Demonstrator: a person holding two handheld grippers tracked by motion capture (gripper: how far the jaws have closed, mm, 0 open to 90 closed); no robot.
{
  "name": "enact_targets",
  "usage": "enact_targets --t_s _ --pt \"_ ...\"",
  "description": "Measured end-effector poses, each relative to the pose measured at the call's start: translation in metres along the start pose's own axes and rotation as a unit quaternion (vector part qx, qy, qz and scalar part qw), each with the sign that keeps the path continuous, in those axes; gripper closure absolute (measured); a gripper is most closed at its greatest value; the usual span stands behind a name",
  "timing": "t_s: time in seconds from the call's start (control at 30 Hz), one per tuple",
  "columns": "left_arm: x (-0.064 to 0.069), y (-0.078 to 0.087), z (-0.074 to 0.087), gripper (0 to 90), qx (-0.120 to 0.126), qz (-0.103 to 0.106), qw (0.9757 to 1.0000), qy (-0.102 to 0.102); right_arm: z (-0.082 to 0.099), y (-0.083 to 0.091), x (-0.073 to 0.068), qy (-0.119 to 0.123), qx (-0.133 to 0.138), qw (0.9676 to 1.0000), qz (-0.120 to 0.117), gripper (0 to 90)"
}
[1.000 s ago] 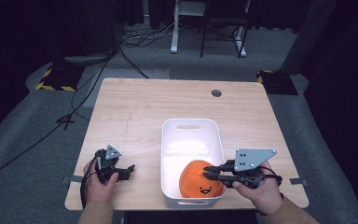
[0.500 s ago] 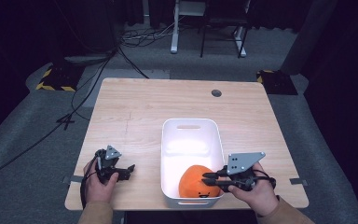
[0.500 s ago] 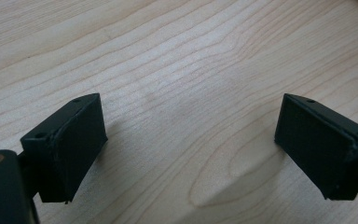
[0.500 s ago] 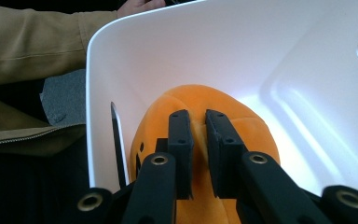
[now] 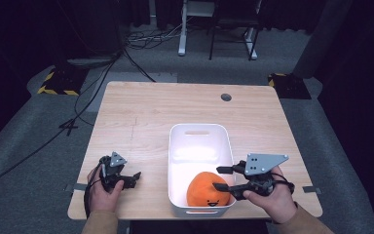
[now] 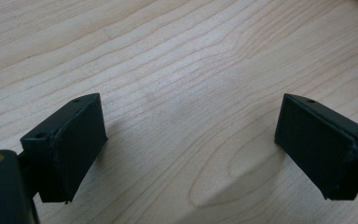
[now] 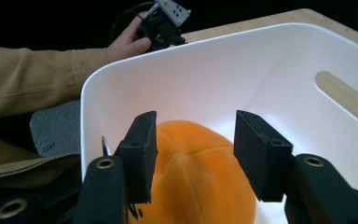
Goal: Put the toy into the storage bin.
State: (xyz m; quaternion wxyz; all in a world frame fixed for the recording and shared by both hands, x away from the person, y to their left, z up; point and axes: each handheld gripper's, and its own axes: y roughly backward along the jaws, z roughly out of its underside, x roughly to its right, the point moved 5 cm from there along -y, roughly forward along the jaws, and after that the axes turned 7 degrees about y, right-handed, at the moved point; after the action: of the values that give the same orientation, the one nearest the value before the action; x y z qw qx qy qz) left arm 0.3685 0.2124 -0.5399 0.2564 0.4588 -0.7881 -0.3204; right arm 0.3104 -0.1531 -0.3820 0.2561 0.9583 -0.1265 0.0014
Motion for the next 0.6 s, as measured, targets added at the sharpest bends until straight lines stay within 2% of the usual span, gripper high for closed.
enact_targets --t_s 0.13,0.3,0.6 --pt "0.000 0.000 0.000 9.1 0.000 0.000 1.0000 0.000 -0.004 0.005 0.004 0.000 0.008 0.9999 0.008 46.7" --pt "0.000 0.000 0.000 9.1 0.000 0.000 1.0000 0.000 -0.010 0.013 0.012 -0.003 0.019 0.9994 0.030 42.4" --pt "0.000 0.000 0.000 9.1 0.000 0.000 1.0000 0.000 -0.012 0.030 0.035 -0.021 0.029 0.9969 0.071 36.9"
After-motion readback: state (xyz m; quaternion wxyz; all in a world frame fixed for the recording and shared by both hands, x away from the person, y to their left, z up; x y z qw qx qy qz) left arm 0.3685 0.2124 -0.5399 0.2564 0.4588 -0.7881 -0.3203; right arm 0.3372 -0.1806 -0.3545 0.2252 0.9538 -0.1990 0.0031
